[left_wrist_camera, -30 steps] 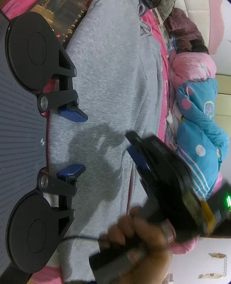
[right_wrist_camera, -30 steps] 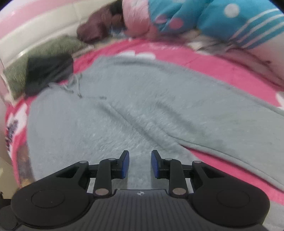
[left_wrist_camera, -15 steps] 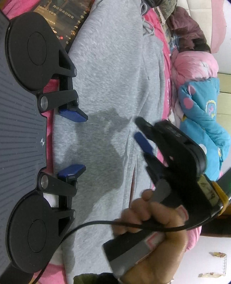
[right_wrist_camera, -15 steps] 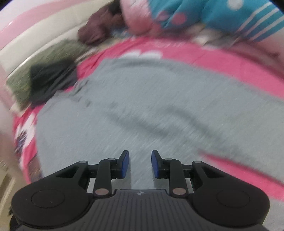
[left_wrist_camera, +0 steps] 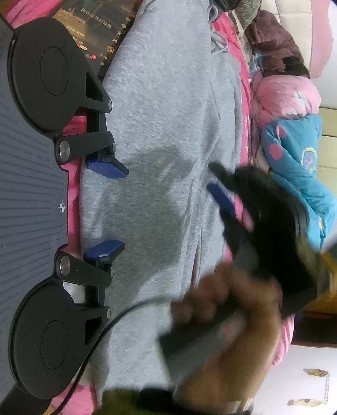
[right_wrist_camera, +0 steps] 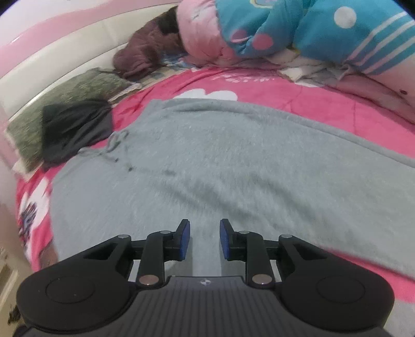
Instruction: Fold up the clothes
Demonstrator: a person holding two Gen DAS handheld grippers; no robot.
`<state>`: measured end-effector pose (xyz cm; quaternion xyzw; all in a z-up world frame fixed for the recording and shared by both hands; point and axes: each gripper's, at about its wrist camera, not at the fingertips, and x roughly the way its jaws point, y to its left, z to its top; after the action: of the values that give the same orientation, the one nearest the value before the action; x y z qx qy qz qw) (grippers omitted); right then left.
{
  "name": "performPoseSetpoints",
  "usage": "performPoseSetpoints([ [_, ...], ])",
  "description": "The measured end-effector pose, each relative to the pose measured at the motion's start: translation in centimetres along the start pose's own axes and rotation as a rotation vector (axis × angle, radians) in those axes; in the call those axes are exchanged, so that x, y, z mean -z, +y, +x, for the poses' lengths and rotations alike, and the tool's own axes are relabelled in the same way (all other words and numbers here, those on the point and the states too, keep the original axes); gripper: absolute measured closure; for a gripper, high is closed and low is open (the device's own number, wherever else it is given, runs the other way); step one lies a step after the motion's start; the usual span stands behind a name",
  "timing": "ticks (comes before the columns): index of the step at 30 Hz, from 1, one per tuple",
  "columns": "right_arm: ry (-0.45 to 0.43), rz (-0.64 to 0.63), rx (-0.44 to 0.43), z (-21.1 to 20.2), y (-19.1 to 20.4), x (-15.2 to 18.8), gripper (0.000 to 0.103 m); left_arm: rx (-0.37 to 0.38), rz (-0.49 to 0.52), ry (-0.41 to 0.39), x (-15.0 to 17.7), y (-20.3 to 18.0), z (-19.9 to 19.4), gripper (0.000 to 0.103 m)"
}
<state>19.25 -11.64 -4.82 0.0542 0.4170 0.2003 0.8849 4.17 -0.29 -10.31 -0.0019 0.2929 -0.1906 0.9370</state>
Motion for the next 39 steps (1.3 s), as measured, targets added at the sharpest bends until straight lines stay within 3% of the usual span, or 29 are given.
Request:
performPoseSetpoints([
  [2,0.012,0.021,0.017,-1.4,-1.5,1.7,0.075,0.004,-0.007,-0.001,0.0,0.1,-0.1,0.048],
  [4,0.016,0.081,0.093,-2.2,-4.4,3.8,0.075,0.006,-0.01,-0.003,0.0,0.1,-0.1,0.047],
  [7,-0.049,0.235,0.126,-4.9,-8.7,6.3,0.08,0.008,-0.013,-0.008,0.1,0.2,-0.1,0.047],
  [10,-0.116,0.277,0.274,-8.4,-10.3,8.1,0.077,0.01,-0.017,-0.012,0.1,0.2,-0.2,0.046],
  [15,-0.149,0.294,0.184,-12.6,-11.1,12.0,0.072,0.015,-0.024,-0.014,0.2,0.3,-0.3,0.045],
  [19,-0.155,0.345,0.248,-15.1,-14.9,15.2,0.076,0.018,-0.029,-0.014,0.1,0.2,-0.3,0.043],
  [29,-0.344,0.599,0.787,-28.3,-28.1,24.6,0.078,0.015,-0.022,-0.016,0.2,0.2,-0.2,0.042],
  [33,-0.432,0.743,0.883,-31.8,-28.9,28.1,0.074,0.003,-0.001,-0.023,0.3,-0.2,-0.2,0.04],
  [35,-0.442,0.697,0.913,-32.5,-27.5,28.4,0.074,-0.003,0.007,-0.025,0.4,-0.3,-0.2,0.038],
  [39,-0.483,0.543,0.863,-32.3,-23.2,28.5,0.074,-0.005,0.007,-0.025,0.4,-0.5,-0.2,0.037],
])
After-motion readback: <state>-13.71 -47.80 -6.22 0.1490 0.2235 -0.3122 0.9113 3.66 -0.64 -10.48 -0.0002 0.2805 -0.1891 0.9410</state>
